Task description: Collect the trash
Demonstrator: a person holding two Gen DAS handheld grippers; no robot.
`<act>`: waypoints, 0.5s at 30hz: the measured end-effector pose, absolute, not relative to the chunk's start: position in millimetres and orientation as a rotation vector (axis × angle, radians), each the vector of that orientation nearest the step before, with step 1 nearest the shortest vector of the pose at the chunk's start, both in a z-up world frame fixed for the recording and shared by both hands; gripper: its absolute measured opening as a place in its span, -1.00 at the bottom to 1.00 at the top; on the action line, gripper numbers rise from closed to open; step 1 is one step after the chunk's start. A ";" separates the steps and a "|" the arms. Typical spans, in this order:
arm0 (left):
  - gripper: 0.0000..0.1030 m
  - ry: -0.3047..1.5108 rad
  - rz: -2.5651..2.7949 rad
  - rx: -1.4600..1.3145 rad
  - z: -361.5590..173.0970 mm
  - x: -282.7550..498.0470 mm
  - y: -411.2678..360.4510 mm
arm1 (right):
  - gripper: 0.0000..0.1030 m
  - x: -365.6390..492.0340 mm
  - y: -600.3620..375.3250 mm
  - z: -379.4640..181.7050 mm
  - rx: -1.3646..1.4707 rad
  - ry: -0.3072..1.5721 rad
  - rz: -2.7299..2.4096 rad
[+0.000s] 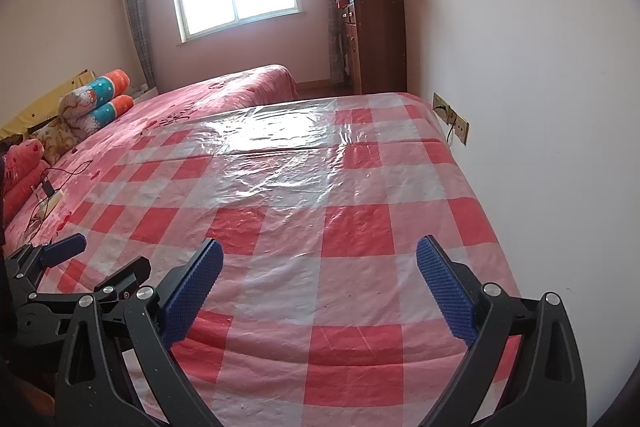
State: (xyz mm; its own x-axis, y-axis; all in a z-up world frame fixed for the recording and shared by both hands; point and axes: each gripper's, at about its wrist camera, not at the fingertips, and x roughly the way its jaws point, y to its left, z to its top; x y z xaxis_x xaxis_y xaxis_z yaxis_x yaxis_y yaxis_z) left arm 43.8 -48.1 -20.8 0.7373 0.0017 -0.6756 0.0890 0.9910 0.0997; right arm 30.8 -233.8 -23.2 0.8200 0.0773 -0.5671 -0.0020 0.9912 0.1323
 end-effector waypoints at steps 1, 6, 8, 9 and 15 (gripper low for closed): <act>0.92 0.741 -0.047 0.127 -20.9 44.2 -47.5 | 0.87 31.3 -234.1 -23.5 0.130 0.611 0.042; 0.92 0.739 -0.046 0.125 -21.4 44.9 -46.0 | 0.87 32.2 -232.6 -23.7 0.126 0.611 0.047; 0.92 0.738 -0.046 0.123 -21.8 45.4 -45.3 | 0.87 32.2 -230.6 -23.9 0.119 0.610 0.050; 0.92 0.739 -0.047 0.123 -22.0 45.6 -45.1 | 0.87 32.4 -229.9 -24.1 0.117 0.610 0.052; 0.92 0.739 -0.044 0.125 -22.0 46.1 -45.0 | 0.87 33.6 -229.5 -25.8 0.119 0.617 0.054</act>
